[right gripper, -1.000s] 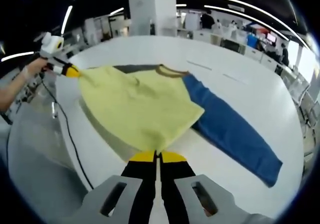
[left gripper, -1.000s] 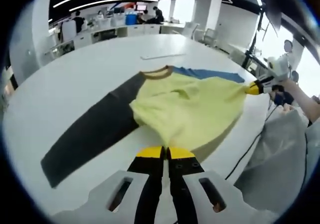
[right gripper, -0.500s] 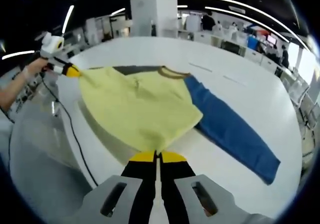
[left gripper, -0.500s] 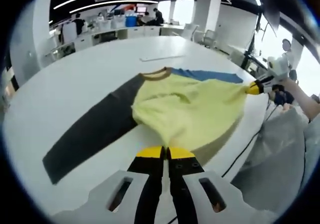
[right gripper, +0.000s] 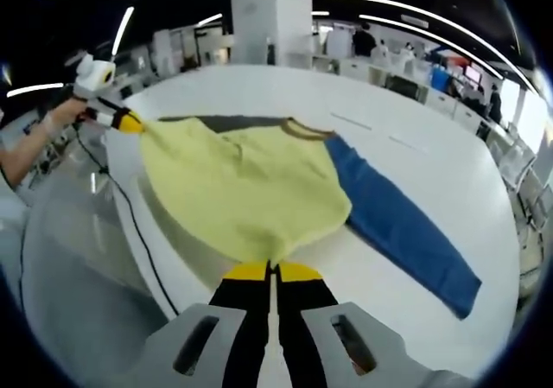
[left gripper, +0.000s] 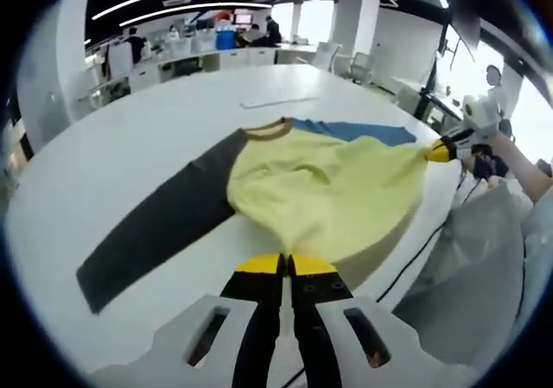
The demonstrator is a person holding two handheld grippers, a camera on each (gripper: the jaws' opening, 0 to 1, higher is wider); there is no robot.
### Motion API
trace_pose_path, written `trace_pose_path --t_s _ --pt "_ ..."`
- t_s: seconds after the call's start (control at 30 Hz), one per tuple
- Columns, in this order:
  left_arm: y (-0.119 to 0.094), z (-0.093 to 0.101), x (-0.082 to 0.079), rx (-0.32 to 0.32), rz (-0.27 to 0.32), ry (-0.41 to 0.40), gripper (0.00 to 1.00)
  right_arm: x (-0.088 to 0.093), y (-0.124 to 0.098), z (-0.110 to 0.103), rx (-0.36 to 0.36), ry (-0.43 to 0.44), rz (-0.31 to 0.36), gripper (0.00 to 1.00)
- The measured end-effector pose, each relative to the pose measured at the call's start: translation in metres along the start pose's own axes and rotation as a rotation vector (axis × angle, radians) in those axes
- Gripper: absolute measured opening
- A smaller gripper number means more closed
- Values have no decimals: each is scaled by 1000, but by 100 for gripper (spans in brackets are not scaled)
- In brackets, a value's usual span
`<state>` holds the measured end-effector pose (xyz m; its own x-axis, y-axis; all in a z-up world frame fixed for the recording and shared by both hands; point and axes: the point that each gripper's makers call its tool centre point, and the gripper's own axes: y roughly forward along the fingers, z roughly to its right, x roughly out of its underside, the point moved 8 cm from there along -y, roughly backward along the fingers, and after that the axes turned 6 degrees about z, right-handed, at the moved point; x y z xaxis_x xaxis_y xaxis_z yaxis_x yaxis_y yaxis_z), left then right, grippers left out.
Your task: Fold the garment on the visible template until the final outline fits inside the template.
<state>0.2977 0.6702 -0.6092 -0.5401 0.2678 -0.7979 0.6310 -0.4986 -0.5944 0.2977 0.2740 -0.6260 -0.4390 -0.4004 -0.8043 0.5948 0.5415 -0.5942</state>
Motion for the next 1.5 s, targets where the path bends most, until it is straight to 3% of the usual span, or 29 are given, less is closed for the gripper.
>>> trace_pose_path --t_s 0.83,1.5 --pt "-17 16 13 9 -14 -7 0 5 -14 -22 -31 -7 3 2" --pt "-27 25 37 33 -64 -37 0 24 -22 -38 -55 7 -50 2"
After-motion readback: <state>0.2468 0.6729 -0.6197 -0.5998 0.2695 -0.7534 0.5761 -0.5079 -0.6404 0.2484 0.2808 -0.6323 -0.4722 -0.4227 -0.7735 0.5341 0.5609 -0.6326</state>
